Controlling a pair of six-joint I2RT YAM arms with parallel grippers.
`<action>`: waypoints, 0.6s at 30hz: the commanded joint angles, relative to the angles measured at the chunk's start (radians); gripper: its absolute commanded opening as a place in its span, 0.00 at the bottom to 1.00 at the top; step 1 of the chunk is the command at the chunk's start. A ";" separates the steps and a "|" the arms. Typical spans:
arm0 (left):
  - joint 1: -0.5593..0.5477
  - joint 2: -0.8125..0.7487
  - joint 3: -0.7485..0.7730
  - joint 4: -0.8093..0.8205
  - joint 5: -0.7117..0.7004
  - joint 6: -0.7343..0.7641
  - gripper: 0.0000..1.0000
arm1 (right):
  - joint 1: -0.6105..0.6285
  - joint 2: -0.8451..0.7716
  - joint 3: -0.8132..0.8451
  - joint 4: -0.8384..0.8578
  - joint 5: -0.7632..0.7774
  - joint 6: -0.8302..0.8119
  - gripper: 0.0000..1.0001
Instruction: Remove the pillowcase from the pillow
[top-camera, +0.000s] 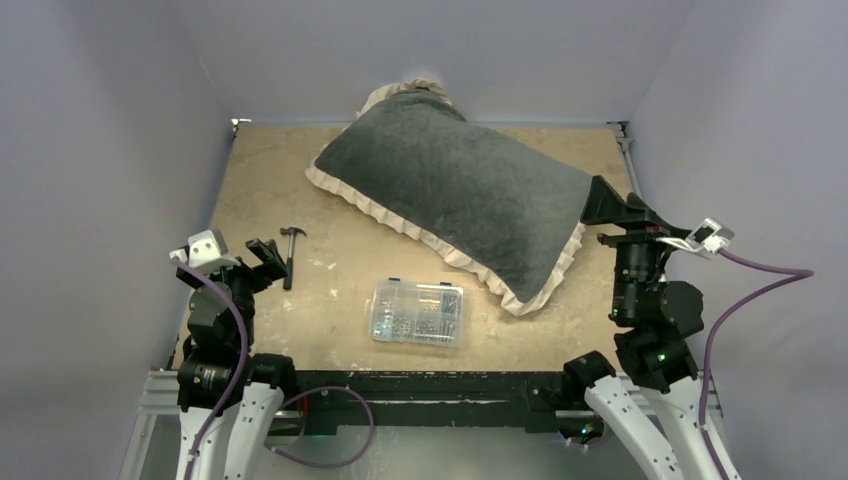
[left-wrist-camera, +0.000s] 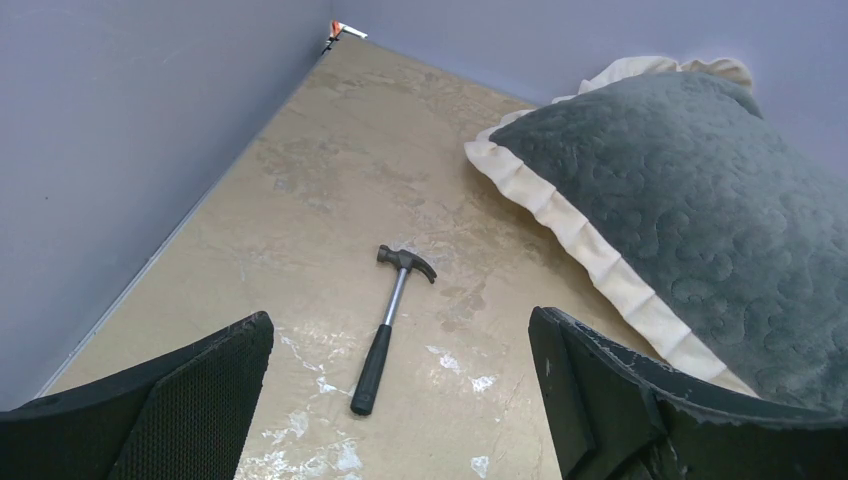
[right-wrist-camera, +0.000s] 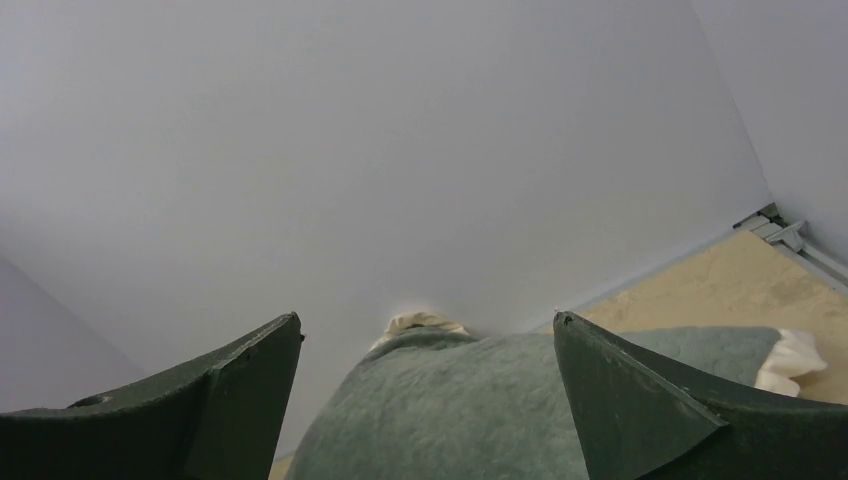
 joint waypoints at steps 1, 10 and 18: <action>0.008 0.007 0.014 0.026 -0.006 -0.002 0.99 | 0.004 0.003 0.039 0.027 -0.006 -0.016 0.99; 0.008 0.019 0.011 0.029 0.008 0.000 0.99 | 0.003 0.025 0.040 0.034 -0.019 -0.023 0.99; 0.008 0.056 0.012 0.036 0.045 0.008 0.99 | 0.003 0.085 0.047 0.045 -0.036 -0.034 0.99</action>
